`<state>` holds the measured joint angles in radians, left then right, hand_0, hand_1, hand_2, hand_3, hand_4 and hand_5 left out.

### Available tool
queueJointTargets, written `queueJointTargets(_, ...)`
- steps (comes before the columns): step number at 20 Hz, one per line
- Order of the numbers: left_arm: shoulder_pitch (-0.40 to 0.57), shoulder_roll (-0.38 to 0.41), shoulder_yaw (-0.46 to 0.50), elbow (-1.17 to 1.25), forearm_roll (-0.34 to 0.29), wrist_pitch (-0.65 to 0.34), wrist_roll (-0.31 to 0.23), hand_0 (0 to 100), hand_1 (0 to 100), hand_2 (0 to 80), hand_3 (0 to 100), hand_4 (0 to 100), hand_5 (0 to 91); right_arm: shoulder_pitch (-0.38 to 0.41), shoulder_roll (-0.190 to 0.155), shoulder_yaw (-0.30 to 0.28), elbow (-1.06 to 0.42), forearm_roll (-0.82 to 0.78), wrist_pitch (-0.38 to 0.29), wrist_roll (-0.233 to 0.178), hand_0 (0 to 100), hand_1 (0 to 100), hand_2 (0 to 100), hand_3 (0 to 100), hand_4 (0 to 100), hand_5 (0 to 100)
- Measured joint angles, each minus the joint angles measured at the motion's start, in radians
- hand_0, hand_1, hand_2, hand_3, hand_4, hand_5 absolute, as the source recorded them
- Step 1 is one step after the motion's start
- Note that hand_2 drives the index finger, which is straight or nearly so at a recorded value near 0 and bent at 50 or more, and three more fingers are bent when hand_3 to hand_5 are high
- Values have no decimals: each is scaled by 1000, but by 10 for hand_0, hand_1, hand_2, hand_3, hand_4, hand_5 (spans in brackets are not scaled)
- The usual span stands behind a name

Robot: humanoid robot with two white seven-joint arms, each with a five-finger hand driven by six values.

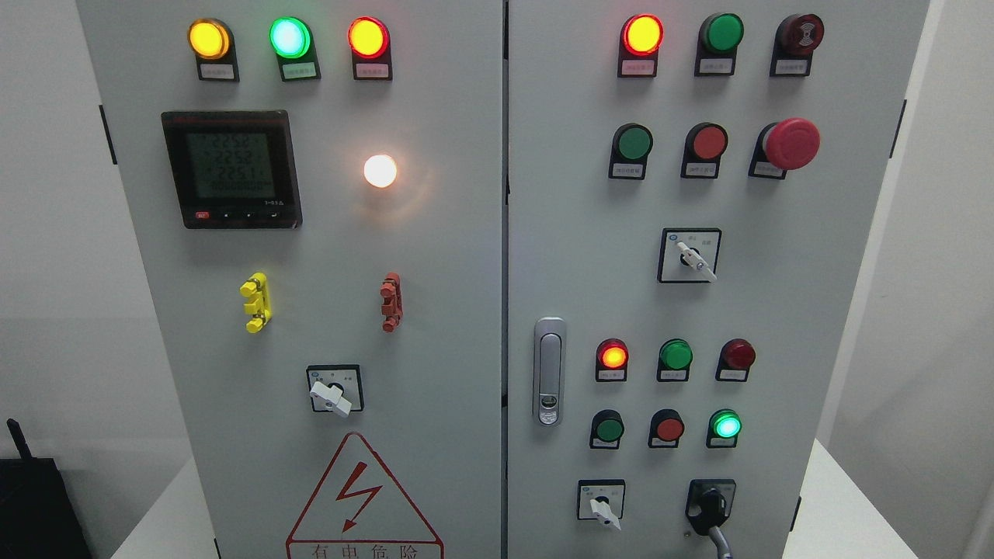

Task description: Trip black knob to open circuit

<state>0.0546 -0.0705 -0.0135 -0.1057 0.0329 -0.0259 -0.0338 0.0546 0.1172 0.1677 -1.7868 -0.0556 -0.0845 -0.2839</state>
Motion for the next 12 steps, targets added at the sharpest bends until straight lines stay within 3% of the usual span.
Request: queueJointTargets(12, 0, 0, 0, 0, 0, 0, 0, 120, 389, 0, 0, 0, 0, 0, 0, 0, 0, 0, 0, 0, 0, 101, 120, 1000, 1000, 1000)
